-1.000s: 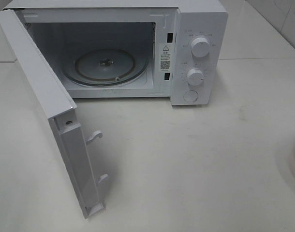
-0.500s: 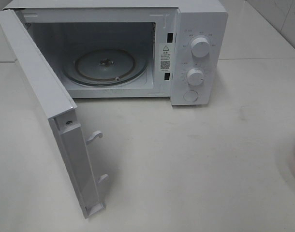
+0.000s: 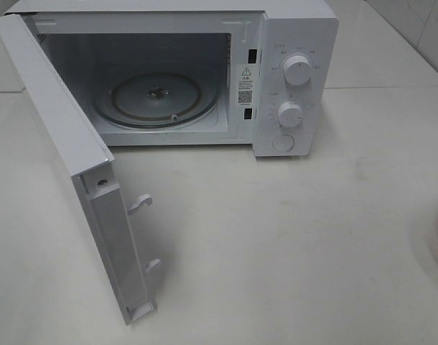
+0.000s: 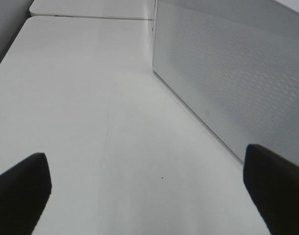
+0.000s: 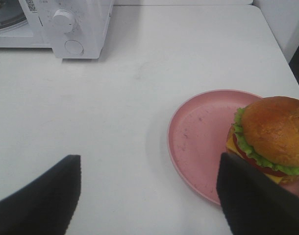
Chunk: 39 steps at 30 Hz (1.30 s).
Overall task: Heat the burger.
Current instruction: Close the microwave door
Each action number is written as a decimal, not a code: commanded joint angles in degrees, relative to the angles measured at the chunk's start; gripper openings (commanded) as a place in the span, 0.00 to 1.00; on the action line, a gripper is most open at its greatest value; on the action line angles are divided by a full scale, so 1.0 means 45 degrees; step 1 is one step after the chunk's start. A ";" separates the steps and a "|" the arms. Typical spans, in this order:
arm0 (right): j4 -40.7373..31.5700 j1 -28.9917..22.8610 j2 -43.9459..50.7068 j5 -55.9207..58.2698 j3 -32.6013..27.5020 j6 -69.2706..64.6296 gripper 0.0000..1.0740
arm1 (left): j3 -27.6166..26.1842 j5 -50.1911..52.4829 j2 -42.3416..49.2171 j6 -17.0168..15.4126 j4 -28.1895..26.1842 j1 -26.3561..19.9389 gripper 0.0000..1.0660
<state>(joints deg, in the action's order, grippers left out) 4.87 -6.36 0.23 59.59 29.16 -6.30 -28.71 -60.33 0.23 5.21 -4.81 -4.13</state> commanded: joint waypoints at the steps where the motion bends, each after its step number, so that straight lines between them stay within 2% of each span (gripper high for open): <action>1: 0.0076 0.0051 0.0344 -0.0013 -0.0025 0.0140 0.70 | 0.0051 0.0191 0.0255 -0.0025 -0.0115 0.0000 0.94; 19: 0.0076 0.0051 0.0344 -0.0013 -0.0025 0.0140 0.70 | 0.0051 0.0204 0.0255 -0.0038 -0.0127 0.0000 0.94; 27: 0.0076 0.0051 0.0344 -0.0013 -0.0025 0.0140 0.70 | -0.0382 0.0777 -0.0879 -0.0038 -0.0306 0.0000 0.91; 30: 0.0076 0.0051 0.0344 -0.0013 -0.0025 0.0140 0.70 | -0.0471 0.1477 -0.1439 -0.0038 -0.0331 0.0000 0.85; 31: 0.0076 0.0051 0.0344 -0.0013 -0.0025 0.0140 0.70 | -0.0471 0.1795 -0.1846 -0.0038 -0.0293 0.0000 0.79; 32: 0.0076 0.0051 0.0344 -0.0013 -0.0025 0.0140 0.70 | -0.0471 0.1795 -0.1846 -0.0038 -0.0293 0.0000 0.79; 33: 0.0076 0.0051 0.0344 -0.0013 -0.0025 0.0140 0.70 | -0.0471 0.1986 -0.2063 0.0013 -0.0255 0.0000 0.75; 34: 0.0076 0.0051 0.0344 -0.0013 -0.0025 0.0140 0.70 | -0.0471 0.2381 -0.2470 0.0000 -0.0216 0.0000 0.65; 35: 0.0076 0.0051 0.0344 -0.0013 -0.0025 0.0140 0.70 | -0.0471 0.2381 -0.2470 0.0000 -0.0216 0.0000 0.65; 36: 0.0076 0.0051 0.0344 -0.0013 -0.0025 0.0140 0.70 | -0.0458 0.2878 -0.2801 0.0000 -0.0204 0.0000 0.55; 37: 0.0076 0.0051 0.0344 -0.0013 -0.0025 0.0140 0.70 | -0.0458 0.2878 -0.2801 0.0000 -0.0204 0.0000 0.55; 38: 0.0076 0.0051 0.0344 -0.0013 -0.0025 0.0140 0.70 | -0.0420 0.3183 -0.2992 0.0000 -0.0204 0.0000 0.49; 39: 0.0076 0.0051 0.0344 -0.0013 -0.0025 0.0140 0.70 | -0.0255 0.3794 -0.3336 0.0000 -0.0216 0.0000 0.38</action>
<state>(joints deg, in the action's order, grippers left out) 4.87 -6.36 0.23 59.59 29.16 -6.30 -30.37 -47.78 -13.06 5.21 -5.44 -4.13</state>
